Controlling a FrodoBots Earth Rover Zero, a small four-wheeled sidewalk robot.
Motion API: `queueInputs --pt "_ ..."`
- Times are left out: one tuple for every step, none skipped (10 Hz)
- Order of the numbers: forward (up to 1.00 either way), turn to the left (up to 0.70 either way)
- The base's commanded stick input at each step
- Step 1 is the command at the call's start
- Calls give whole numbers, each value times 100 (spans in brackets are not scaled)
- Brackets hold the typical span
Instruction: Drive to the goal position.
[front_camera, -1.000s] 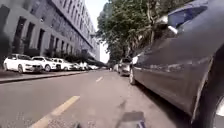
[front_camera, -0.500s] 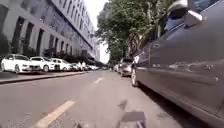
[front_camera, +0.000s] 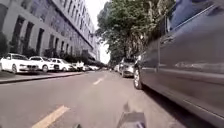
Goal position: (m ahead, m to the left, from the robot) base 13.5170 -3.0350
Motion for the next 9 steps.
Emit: queueInputs --pt "70 0" --pt "70 0" --pt "70 0" --pt "70 0" --pt "70 0" --pt "70 0" --pt "70 0" --pt "70 0" --pt "70 0"
